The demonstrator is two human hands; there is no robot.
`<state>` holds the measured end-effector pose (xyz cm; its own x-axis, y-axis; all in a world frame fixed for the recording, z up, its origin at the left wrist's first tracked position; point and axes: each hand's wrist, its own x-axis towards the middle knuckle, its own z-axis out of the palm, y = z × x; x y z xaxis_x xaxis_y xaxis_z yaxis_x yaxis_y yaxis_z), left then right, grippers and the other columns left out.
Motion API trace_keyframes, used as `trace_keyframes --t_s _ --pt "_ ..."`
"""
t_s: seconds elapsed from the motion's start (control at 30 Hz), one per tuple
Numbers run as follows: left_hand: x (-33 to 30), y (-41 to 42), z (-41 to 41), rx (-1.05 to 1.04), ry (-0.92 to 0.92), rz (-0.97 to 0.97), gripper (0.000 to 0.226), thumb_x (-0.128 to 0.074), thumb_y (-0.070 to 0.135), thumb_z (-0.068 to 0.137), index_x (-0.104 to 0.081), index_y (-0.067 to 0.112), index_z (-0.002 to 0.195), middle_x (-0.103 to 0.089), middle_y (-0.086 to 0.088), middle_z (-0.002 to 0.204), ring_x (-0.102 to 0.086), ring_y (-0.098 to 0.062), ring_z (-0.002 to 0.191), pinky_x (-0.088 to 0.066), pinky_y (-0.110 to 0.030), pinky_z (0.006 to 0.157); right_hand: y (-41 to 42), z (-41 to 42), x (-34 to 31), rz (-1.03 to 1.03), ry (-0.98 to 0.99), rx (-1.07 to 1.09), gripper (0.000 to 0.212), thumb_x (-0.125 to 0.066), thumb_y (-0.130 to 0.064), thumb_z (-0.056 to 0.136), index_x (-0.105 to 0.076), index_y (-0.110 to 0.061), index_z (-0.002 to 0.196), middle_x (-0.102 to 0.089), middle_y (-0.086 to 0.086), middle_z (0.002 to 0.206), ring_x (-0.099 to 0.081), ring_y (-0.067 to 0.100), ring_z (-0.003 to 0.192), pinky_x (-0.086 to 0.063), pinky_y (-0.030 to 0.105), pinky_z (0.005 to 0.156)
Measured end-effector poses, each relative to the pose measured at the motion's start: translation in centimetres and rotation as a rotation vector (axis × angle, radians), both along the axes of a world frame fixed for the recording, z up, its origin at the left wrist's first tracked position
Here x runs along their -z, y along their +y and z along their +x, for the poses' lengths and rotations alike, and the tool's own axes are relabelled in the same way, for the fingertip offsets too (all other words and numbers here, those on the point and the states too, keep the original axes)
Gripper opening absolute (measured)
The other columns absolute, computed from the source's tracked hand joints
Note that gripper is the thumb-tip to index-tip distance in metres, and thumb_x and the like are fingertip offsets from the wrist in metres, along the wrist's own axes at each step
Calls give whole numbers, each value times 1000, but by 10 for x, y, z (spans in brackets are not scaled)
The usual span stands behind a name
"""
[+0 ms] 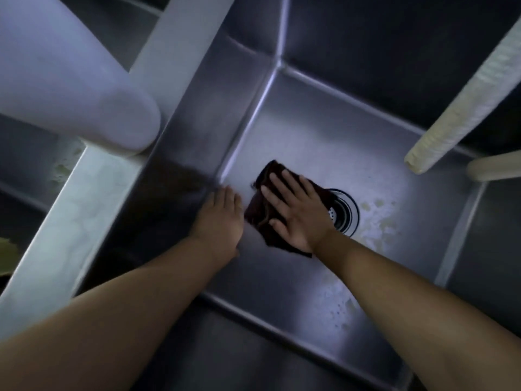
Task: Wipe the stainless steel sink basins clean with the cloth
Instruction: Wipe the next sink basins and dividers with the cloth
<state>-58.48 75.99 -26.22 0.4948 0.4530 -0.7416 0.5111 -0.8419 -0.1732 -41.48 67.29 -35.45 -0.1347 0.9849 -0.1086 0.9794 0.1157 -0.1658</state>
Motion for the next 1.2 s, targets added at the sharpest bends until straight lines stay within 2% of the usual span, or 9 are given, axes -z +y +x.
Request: trace_keyframes --t_s 0.2,0.33,0.4,0.47,0.6,0.83,0.93,1.07,1.2 --pt "15 -9 8 -64 43 41 90 -55 31 91 2 -16 143 0 -39 150 -4 -51 140 -8 -54 116 54 28 2 -28 -81 172 70 -32 -51 91 -19 -20 152 -15 11 159 -9 32 146 -6 49 118" --pt "31 -11 3 -10 -50 53 57 -31 14 74 -59 -19 111 -55 -41 116 -54 -55 108 -50 -56 86 102 47 -3 -47 -76 327 66 -28 -49 94 -14 -22 153 -10 9 160 -4 30 147 -3 48 119" --pt "43 -8 3 26 -130 23 62 -20 7 65 -65 -20 97 -60 -42 103 -59 -56 95 -53 -57 74 135 50 -4 -50 -61 440 65 -27 -47 95 -11 -23 153 -6 7 160 0 28 147 1 47 119" --pt "23 -7 8 -39 37 -40 54 -29 4 78 -48 -25 119 -45 -46 123 -46 -59 115 -44 -58 92 166 46 -6 -70 -38 510 65 -25 -47 95 -6 -23 153 -2 7 161 4 28 147 3 47 118" --pt "28 -3 2 -41 29 -18 95 -54 30 88 9 -19 139 8 -44 146 3 -58 136 -5 -59 114 185 46 -6 -61 -53 496 68 -24 -50 94 -4 -23 153 0 7 161 6 28 147 4 47 119" --pt "29 -2 3 -4 67 -21 111 -61 44 84 12 -19 139 11 -43 146 5 -56 137 -4 -57 115 122 97 -8 -25 -75 440 68 -30 -54 93 -12 -28 152 -6 1 161 1 20 148 3 40 119" --pt "27 -4 4 24 93 -12 115 -62 50 82 11 -19 139 10 -42 147 3 -55 138 -4 -56 116 75 124 -14 24 157 527 61 -38 -41 97 -23 -18 151 -17 -1 156 -10 1 144 -3 21 117" --pt "24 -5 3 33 112 15 120 -62 56 79 10 -16 141 8 -39 149 2 -51 140 -4 -52 117 19 160 -11 31 -44 602 67 -35 -48 90 -31 -15 148 -28 12 154 -20 34 143 -14 51 116" --pt "25 -5 1 23 108 9 122 -64 58 76 8 -13 143 8 -36 150 1 -47 142 -5 -48 118 -37 187 -5 -19 -114 776 67 -36 -47 92 -24 -17 150 -25 13 155 -20 34 143 -17 51 115"
